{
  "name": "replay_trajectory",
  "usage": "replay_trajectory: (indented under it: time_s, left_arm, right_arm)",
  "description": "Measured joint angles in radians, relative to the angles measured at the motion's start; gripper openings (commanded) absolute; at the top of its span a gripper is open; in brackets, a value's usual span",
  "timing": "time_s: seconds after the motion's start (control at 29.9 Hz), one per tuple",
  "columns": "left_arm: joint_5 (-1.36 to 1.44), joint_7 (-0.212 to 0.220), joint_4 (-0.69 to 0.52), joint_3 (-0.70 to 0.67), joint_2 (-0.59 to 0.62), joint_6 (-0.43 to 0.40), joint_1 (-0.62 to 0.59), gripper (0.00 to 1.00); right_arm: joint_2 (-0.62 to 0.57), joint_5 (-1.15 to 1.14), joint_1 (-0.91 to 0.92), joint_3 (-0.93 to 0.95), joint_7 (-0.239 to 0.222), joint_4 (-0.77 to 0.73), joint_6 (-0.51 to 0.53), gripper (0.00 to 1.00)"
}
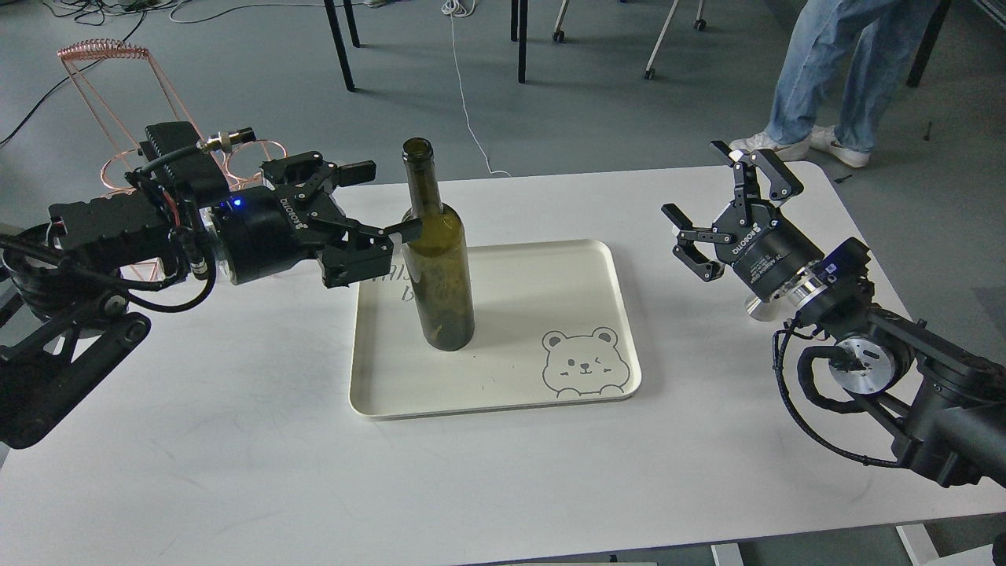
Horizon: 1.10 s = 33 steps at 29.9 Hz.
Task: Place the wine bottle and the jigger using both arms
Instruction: 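Reach the left gripper to the wine bottle neck and grasp it, then lift the bottle with the left gripper and carry it over the rack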
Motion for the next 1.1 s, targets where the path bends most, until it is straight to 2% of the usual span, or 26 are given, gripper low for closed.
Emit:
replay_trajectory:
  time_s: [0.3, 0.4, 0.5, 0.74, 0.94, 1.1]
  left_arm:
    - [0.0, 0.0, 0.084, 0.061, -0.089, -0.001, -0.069, 0.95]
    - [0.0, 0.0, 0.102, 0.069, -0.105, 0.0, -0.083, 0.9]
    - [0.0, 0.0, 0.116, 0.07, -0.109, 0.001, -0.091, 0.79]
    - [0.0, 0.0, 0.131, 0.071, -0.119, 0.006, -0.094, 0.62]
    - [0.0, 0.0, 0.135, 0.071, -0.119, 0.007, -0.096, 0.29]
    - [0.0, 0.0, 0.134, 0.071, -0.121, 0.007, -0.102, 0.17]
  right_arm:
    - [-0.001, -0.001, -0.014, 0.0, 0.0, 0.001, 0.0, 0.99]
    - [-0.002, -0.002, -0.018, 0.002, 0.0, 0.0, 0.0, 0.99]
    - [-0.002, -0.002, -0.023, 0.003, 0.0, 0.0, 0.0, 0.99]
    - [-0.001, -0.005, -0.028, 0.002, 0.0, 0.0, 0.0, 0.99]
    - [0.0, -0.022, -0.029, 0.002, 0.0, 0.0, 0.0, 0.99]
    - [0.006, -0.028, -0.035, 0.001, 0.0, 0.0, 0.0, 0.99]
